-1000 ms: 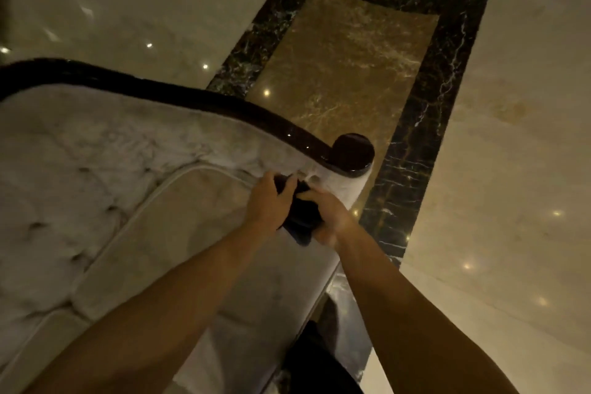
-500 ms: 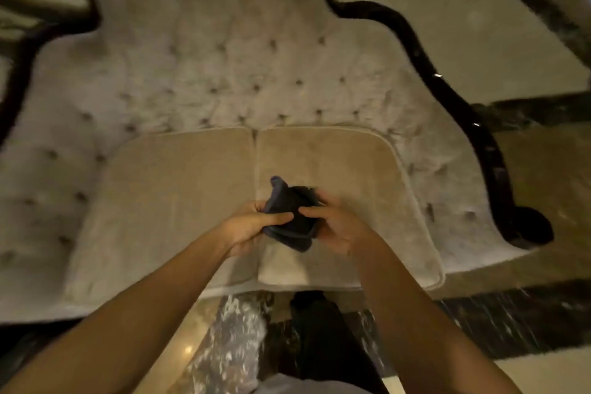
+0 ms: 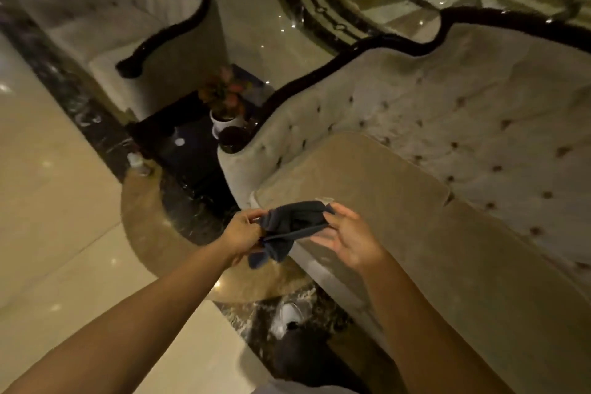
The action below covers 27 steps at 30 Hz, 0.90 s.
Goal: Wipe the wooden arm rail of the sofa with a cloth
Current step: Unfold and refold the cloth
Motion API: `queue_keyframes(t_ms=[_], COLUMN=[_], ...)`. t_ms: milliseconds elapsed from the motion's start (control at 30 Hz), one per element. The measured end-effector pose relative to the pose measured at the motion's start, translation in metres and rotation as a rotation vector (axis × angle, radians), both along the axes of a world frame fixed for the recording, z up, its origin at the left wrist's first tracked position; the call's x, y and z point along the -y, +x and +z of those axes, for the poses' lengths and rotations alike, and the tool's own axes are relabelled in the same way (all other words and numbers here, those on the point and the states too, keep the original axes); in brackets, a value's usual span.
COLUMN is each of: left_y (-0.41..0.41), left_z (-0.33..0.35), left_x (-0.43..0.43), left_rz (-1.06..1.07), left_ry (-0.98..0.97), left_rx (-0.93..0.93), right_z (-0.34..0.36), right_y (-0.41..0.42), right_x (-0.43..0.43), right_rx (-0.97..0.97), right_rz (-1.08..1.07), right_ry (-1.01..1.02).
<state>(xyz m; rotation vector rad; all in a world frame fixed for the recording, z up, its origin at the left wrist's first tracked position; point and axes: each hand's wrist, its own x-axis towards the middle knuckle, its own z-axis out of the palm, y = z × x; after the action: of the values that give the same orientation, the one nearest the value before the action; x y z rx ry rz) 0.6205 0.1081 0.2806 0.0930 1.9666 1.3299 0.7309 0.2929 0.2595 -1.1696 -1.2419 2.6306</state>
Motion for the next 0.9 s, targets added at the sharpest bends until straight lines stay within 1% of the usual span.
queue_keyframes(t_ms=[67, 133, 167, 200, 267, 300, 333, 367, 433, 467, 500, 567, 633, 767, 833, 900], left_y=[-0.022, -0.046, -0.056, -0.077, -0.098, -0.112, -0.127, -0.139, -0.16, -0.168, -0.178, -0.201, -0.223, -0.274, -0.31, -0.343], left_z=[-0.003, -0.004, -0.005, -0.002, 0.003, 0.007, 0.011, 0.015, 0.026, 0.029, 0.03, 0.029, 0.027, 0.007, -0.013, -0.031], left_x=[0.018, 0.029, 0.031, 0.04, 0.046, 0.053, 0.06, 0.068, 0.083, 0.089, 0.095, 0.104, 0.115, 0.148, 0.165, 0.18], left_rz=[0.14, 0.282, 0.351, 0.457, 0.557, 0.575, 0.549, 0.492, 0.339, 0.278, 0.253, 0.284, 0.38, 0.724, 0.876, 0.972], left_ry=[-0.089, -0.135, -0.151, -0.156, -0.128, -0.122, -0.136, -0.19, -0.373, -0.436, -0.457, -0.415, -0.305, -0.028, 0.055, 0.108], left_rx=[-0.038, -0.003, 0.023, 0.056, 0.153, 0.189, 0.213, 0.229, 0.275, 0.298, 0.32, 0.37, 0.429, 0.549, 0.551, 0.526], right_z=[0.0, 0.001, 0.002, 0.004, 0.008, 0.011, 0.015, 0.018, 0.025, 0.028, 0.028, 0.022, 0.017, -0.003, -0.015, -0.023], right_y=[-0.038, -0.074, -0.085, -0.115, -0.139, -0.156, -0.173, -0.187, -0.213, -0.223, -0.233, -0.257, -0.282, -0.35, -0.397, -0.441], right_x=[0.01, 0.013, 0.012, 0.016, 0.019, 0.021, 0.022, 0.023, 0.024, 0.026, 0.028, 0.034, 0.043, 0.07, 0.092, 0.112], right_rx=[0.018, 0.014, 0.017, 0.035, 0.076, 0.096, 0.12, 0.137, 0.162, 0.171, 0.179, 0.206, 0.238, 0.325, 0.352, 0.359], right_rz=[0.06, 0.081, 0.07, 0.088, 0.018, -0.002, 0.0, -0.001, 0.046, 0.071, 0.098, 0.137, 0.169, 0.303, 0.414, 0.482], right_ry=[0.01, -0.015, -0.049, -0.085, -0.146, -0.168, -0.173, -0.171, -0.173, -0.182, -0.197, -0.196, -0.173, -0.074, -0.014, 0.018])
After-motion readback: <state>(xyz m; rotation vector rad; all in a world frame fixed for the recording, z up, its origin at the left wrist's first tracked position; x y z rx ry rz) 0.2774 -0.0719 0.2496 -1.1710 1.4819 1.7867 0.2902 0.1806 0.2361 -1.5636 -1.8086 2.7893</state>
